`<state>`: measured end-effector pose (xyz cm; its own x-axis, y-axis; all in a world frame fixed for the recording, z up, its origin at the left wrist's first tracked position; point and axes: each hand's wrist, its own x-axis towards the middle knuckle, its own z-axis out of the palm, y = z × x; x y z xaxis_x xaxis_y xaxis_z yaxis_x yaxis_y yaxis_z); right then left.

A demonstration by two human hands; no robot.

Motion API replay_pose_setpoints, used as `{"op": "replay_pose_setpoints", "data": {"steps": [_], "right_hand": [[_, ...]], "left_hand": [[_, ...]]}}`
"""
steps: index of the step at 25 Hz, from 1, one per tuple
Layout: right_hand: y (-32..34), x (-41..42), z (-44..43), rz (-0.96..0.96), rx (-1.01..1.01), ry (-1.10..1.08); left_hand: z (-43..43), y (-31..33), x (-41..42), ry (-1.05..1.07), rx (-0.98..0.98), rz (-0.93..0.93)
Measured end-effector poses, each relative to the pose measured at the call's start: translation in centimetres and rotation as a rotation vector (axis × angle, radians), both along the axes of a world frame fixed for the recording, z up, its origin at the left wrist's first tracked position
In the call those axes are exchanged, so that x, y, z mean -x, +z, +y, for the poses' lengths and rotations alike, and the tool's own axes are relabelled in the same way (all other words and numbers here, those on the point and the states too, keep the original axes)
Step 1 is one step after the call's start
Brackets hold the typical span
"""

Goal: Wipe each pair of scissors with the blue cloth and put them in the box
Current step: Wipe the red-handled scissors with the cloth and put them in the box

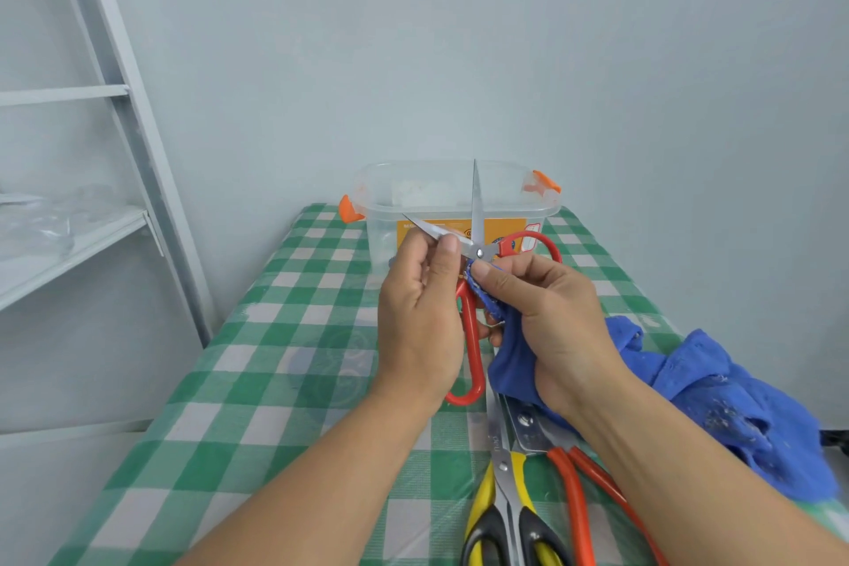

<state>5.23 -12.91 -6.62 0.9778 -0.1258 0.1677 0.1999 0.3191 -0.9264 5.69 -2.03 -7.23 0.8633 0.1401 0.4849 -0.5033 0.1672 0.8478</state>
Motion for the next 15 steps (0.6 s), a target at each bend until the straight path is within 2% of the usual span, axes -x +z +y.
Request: {"op": "replay_pose_setpoints", "data": {"steps": [4, 10, 15], "right_hand": [[0.2, 0.0, 0.0, -0.036, 0.02, -0.033], [1.0, 0.8, 0.2, -0.156, 0.412, -0.246], [1.1, 1.0, 0.2, -0.109, 0.427, -0.219]], "left_hand": [[-0.4, -0.2, -0.2, 0.038, -0.053, -0.013], [-0.8, -0.1, 0.3, 0.026, -0.126, -0.018], [-0.9, -0.3, 0.0, 0.077, -0.23, -0.061]]}}
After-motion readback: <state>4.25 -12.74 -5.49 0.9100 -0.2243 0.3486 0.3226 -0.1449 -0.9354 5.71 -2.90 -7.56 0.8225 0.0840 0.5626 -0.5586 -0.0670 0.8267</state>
